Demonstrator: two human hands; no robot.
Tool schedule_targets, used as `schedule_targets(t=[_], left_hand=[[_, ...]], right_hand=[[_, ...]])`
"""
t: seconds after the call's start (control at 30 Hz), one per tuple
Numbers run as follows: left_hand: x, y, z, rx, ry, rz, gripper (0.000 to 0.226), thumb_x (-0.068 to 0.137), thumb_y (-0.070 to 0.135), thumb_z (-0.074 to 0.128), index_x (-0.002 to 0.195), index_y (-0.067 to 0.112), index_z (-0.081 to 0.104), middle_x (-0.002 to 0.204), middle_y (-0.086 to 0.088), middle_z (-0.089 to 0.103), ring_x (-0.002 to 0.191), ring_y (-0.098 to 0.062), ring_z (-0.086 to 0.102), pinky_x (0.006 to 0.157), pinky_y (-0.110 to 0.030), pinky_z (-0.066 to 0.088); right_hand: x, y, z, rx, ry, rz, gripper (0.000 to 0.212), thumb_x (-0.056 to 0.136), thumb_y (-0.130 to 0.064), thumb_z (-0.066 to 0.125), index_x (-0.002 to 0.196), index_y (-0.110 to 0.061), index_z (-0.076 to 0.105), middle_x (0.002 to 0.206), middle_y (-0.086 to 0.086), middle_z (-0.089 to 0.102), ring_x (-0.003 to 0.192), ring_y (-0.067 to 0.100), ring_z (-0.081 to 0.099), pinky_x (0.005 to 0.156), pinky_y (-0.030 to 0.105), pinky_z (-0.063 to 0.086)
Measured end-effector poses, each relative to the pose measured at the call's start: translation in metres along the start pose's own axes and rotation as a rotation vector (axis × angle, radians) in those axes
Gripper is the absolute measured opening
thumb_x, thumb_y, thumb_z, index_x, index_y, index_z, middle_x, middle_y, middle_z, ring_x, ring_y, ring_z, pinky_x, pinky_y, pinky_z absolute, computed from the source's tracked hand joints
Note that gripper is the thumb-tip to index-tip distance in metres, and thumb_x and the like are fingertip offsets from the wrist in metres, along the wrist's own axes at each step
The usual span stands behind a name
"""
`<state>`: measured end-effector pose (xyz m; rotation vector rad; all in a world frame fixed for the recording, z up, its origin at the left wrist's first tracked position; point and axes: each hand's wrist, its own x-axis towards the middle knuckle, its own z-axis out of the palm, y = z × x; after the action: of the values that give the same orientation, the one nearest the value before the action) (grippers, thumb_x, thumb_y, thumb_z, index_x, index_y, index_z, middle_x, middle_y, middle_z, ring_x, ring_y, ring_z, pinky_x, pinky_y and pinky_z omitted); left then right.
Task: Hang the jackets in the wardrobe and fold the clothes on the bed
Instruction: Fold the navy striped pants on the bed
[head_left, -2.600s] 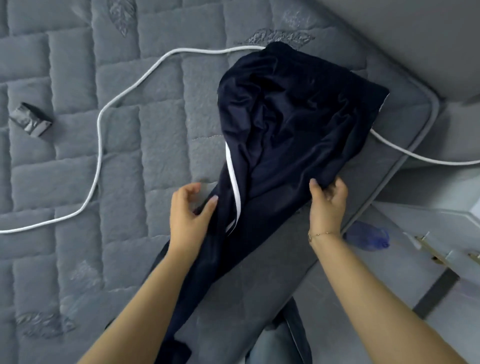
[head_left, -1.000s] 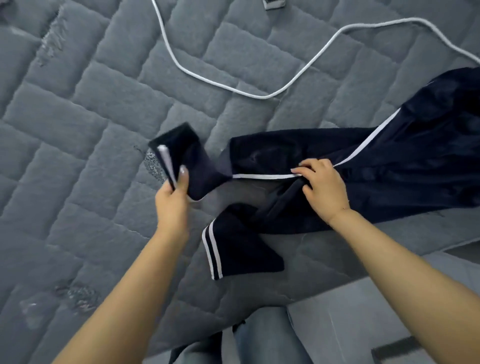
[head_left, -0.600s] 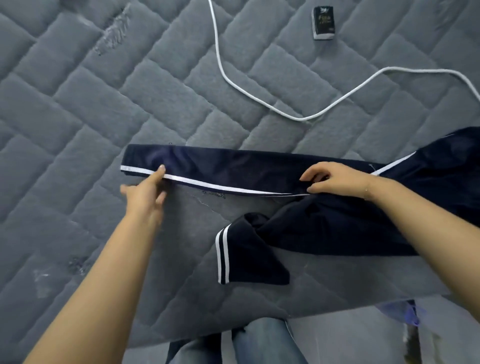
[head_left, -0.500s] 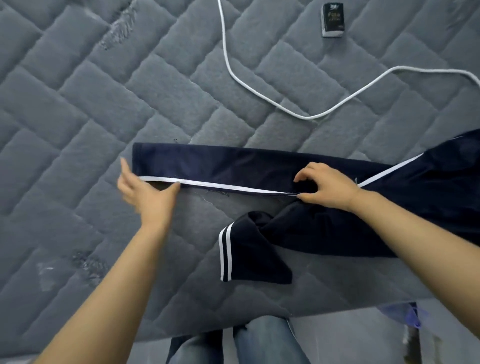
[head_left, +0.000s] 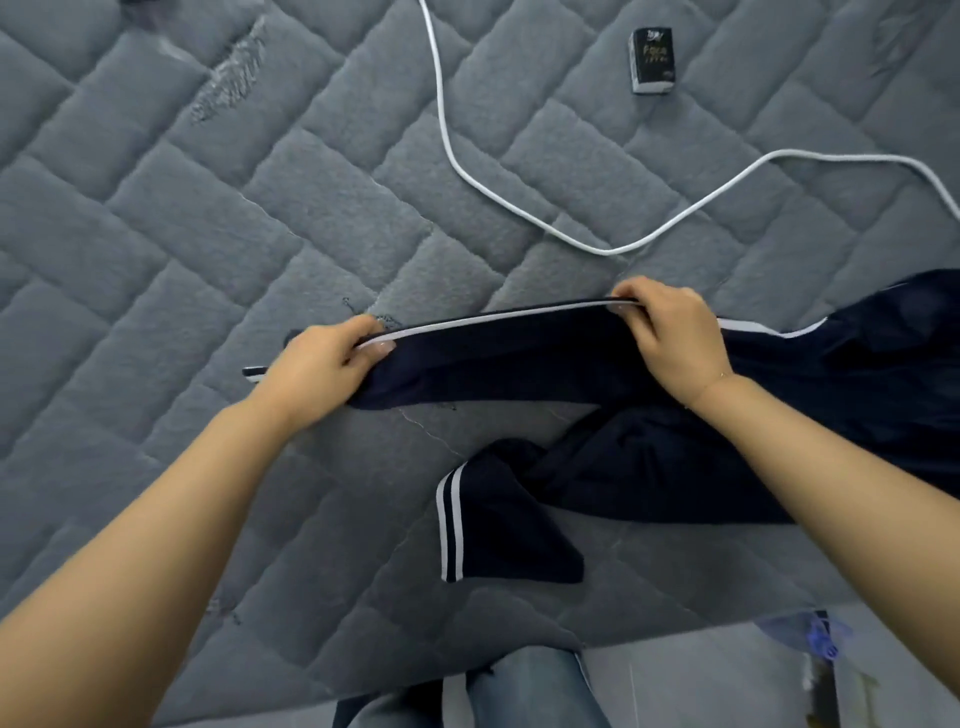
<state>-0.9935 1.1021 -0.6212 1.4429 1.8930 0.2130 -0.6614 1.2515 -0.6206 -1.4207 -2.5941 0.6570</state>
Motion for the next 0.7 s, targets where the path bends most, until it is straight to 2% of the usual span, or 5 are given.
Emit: schedule_targets(t=[0.17,0.27,0.37,0.53,0.7], left_hand=[[0.029,-0.005,-0.062,-0.032,-0.083,-0.057,0.021,0.091,0.043,0.064,0.071,0.043,0.058,0.07,0.024,0.062,0.073,0.002,0.055,0.065,-0.015,0.038],[0.042,-0.041,-0.059,0.214,-0.086,-0.281,0.017,0.089,0.04,0.067,0.096,0.025,0.062,0.108,0.0,0.067,0.104,-0.026,0.058,0.088,-0.036,0.041],[0.026,-0.061,-0.029,0.336,0.077,-0.392,0.047,0.085,0.027,0.072,0.127,0.019,0.055,0.137,-0.012,0.047,0.127,-0.033,0.041,0.105,-0.046,0.029],[-0.032,-0.048,0.037,0.134,0.448,-0.311,0.061,0.081,0.026,0.073,0.136,0.016,0.05,0.149,-0.011,0.037,0.134,-0.034,0.036,0.106,-0.05,0.03],[-0.065,-0.053,0.084,-0.508,0.607,-0.9,0.063,0.084,0.033,0.075,0.131,0.004,0.045,0.134,-0.019,0.045,0.123,-0.034,0.043,0.098,-0.04,0.035]], right_hand=[[0.073,-0.001,-0.002,-0.063,-0.086,0.009,0.019,0.095,-0.022,0.058,0.103,-0.007,0.066,0.1,0.013,0.068,0.097,0.036,0.058,0.085,0.043,0.037],[0.081,-0.009,0.026,-0.206,-0.227,0.098,0.039,0.092,-0.021,0.062,0.129,-0.012,0.057,0.131,0.013,0.054,0.122,0.032,0.046,0.102,0.04,0.031],[0.053,-0.033,0.054,-0.214,-0.171,0.129,0.061,0.088,-0.017,0.065,0.144,-0.01,0.042,0.154,0.015,0.031,0.141,0.031,0.028,0.116,0.04,0.019],[-0.034,-0.098,0.093,0.015,-0.046,-0.01,0.053,0.084,-0.01,0.066,0.135,-0.006,0.054,0.149,0.015,0.041,0.138,0.034,0.039,0.114,0.05,0.029],[-0.083,-0.125,0.132,-0.029,-0.321,-0.049,0.059,0.094,-0.03,0.059,0.149,-0.02,0.038,0.161,0.005,0.02,0.148,0.025,0.019,0.119,0.045,0.021]])
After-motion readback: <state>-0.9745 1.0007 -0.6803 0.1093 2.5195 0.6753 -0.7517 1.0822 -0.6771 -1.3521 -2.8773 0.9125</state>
